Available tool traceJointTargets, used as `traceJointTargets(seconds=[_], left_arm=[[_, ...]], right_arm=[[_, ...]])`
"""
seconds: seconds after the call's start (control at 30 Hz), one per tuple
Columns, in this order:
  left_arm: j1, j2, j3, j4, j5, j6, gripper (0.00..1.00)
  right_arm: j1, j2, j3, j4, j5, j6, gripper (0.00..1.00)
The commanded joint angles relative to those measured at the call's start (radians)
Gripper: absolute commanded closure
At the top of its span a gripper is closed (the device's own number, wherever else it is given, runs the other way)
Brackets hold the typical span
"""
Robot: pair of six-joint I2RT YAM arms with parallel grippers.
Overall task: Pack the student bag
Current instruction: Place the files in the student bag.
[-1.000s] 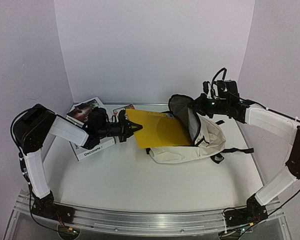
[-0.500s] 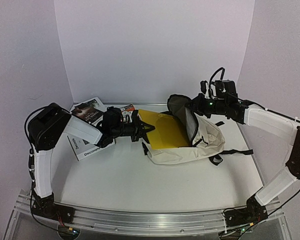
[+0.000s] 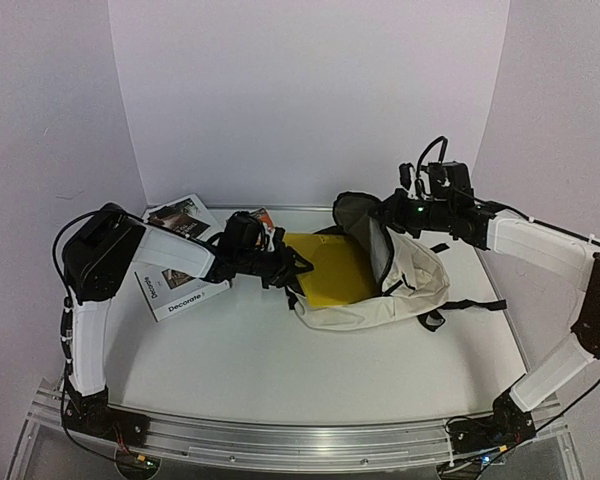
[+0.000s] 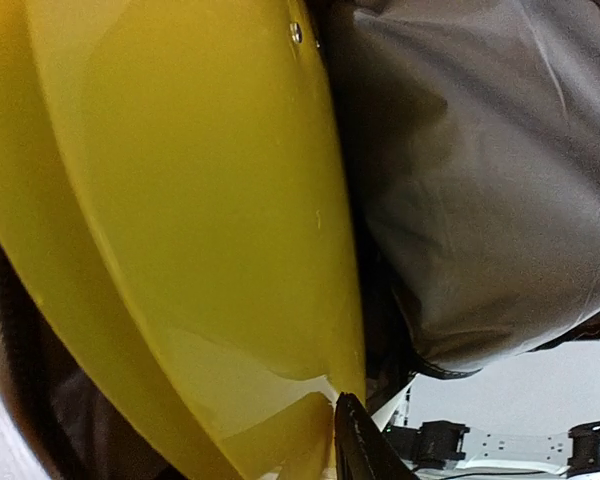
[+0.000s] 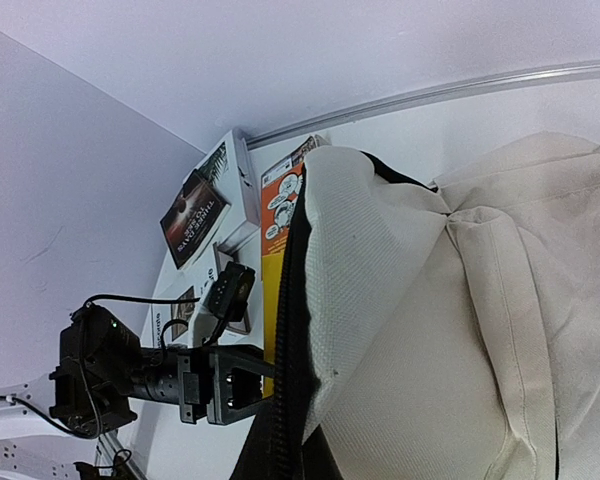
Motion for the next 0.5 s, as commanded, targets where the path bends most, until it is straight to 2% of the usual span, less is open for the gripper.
traceJointTargets(seconds=[0.0,0.13,0.23,0.3,0.47], left_arm=[[-0.005,-0.129,0.05,-0.24,-0.085,0.171,0.59],[-0.005,-0.173,0.046,-0.335,-0.134,0.217,0.4],[-0.006,-0.178,0.041,-0.369,-0.126,0.226,0.34],[-0.009,-0.172,0.041,-0.374,-0.117,0.224,0.34],[-0.031,-0.168,0.064,-0.43,-0.14,0.25,0.46]], right_arm=[[0.01,-0.042,0.017,0.157,-0.012,0.0,1.0],[0.01,-0.039,0.014,0.157,-0.014,-0.004,1.0],[0.01,-0.027,0.017,0.159,-0.023,-0.006,1.0],[0.01,-0.02,0.02,0.159,-0.03,-0.004,1.0],[0.011,-0.011,0.025,0.159,-0.033,-0.004,1.0]])
